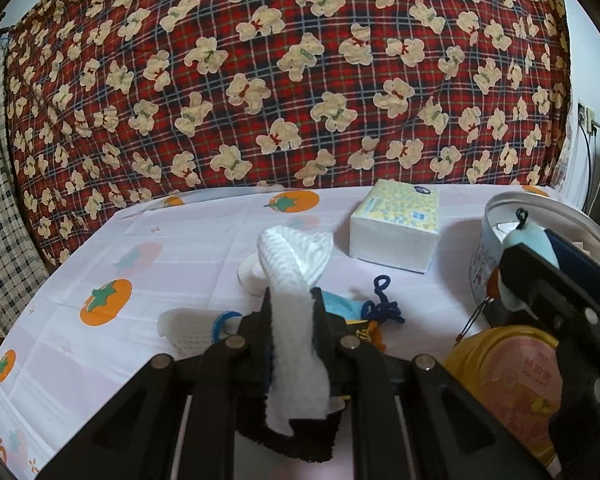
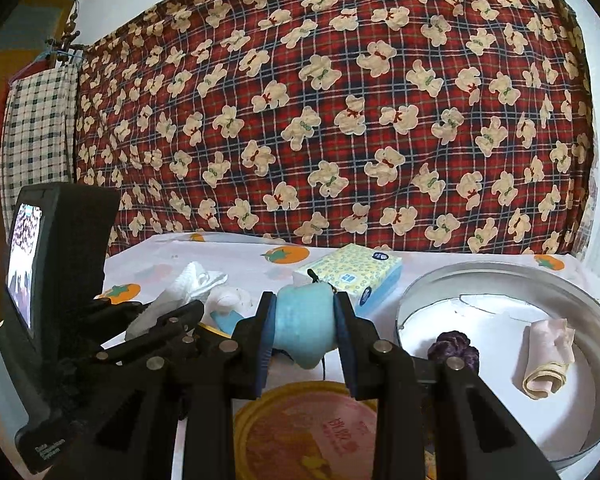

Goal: Organize soft objects

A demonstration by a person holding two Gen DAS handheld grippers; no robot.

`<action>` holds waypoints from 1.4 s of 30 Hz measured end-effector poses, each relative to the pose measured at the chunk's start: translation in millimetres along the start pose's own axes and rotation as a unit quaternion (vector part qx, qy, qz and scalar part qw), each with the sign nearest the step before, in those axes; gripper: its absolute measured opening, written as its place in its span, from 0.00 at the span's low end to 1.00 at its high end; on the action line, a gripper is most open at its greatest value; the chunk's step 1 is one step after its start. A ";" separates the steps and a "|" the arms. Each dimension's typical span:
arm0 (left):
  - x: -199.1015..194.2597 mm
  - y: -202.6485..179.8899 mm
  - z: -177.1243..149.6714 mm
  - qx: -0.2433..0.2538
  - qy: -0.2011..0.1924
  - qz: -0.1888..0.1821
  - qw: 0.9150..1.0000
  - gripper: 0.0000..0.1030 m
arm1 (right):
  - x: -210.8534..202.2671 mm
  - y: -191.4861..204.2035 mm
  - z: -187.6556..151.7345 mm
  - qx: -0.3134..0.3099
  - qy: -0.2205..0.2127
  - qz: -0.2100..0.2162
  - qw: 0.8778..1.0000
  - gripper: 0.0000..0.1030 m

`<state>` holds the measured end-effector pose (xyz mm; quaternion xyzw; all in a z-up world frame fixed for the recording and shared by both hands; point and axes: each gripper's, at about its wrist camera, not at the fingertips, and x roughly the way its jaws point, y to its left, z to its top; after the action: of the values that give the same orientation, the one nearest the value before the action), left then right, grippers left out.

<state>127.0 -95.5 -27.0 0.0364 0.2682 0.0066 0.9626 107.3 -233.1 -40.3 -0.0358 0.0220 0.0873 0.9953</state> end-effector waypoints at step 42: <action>8.2 -43.8 9.3 0.011 0.010 -0.036 0.999 0.12 | -14.2 -51.1 2.4 0.024 -0.024 -0.026 0.999 0.31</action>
<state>138.6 -139.6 -26.4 0.0374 0.2788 -0.0305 0.9591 102.4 -285.5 -33.7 -0.0103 -0.0006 0.0618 0.9980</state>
